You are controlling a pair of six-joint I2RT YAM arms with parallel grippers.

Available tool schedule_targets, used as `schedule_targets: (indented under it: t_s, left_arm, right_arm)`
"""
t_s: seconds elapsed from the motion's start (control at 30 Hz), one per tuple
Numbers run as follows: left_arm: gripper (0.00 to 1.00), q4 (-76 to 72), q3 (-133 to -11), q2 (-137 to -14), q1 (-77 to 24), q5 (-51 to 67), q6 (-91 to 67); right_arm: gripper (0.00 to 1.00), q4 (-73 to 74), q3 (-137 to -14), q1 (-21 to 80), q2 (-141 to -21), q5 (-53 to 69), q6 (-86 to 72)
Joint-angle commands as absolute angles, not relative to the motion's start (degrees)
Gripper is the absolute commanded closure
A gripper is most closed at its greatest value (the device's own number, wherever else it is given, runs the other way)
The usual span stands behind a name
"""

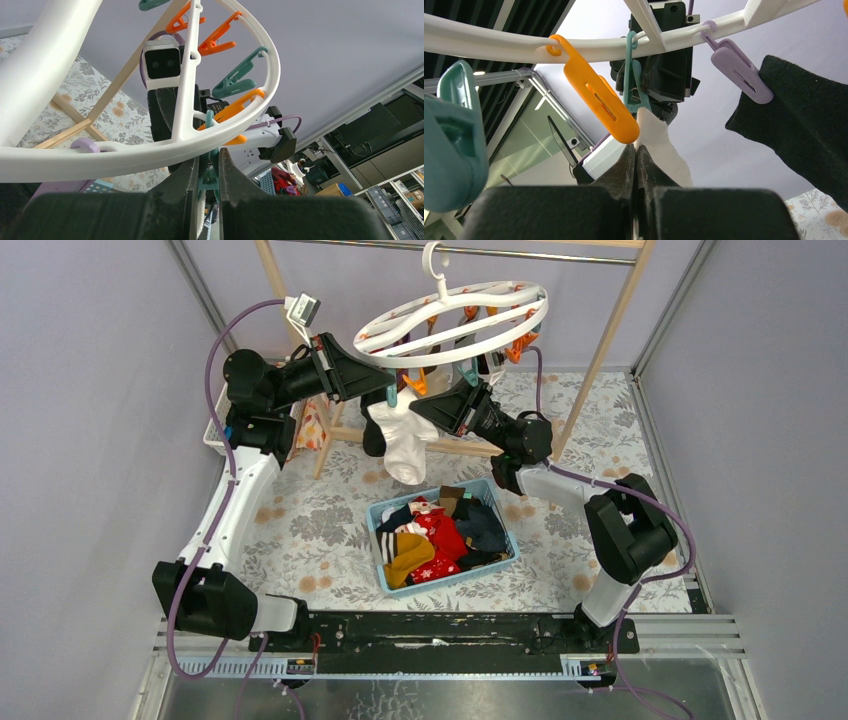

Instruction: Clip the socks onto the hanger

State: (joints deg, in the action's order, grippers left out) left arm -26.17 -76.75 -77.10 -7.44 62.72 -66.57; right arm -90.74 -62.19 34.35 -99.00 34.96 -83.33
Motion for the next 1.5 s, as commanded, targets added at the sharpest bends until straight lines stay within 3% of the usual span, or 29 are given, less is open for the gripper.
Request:
schedule_targets:
  t_s: [0.0, 0.7, 1.13, 1.33, 1.47]
  left_arm:
    - [1.00, -30.4, -76.7, -76.6, -7.5, 66.2, -67.0]
    - [1.00, -29.3, -77.2, -76.2, -7.5, 66.3, -65.7]
    - [0.99, -20.4, -79.2, -74.5, -7.5, 63.9, -55.1]
    - [0.91, -20.6, -79.2, -74.1, -7.4, 64.3, -55.3]
    - [0.72, -21.4, -79.2, -73.9, -7.5, 64.9, -55.8]
  right_arm:
    - [1.00, -98.3, -65.4, 35.7, -99.3, 32.2, -81.0]
    - [1.00, -98.3, -62.0, 36.7, -96.5, 25.3, -75.0]
    - [1.00, -98.3, -63.0, 38.6, -95.7, 26.1, -75.3]
    - [1.00, -98.3, -63.6, 38.9, -96.4, 26.0, -75.4]
    - [1.00, -98.3, -63.8, 38.9, -96.4, 25.0, -75.3]
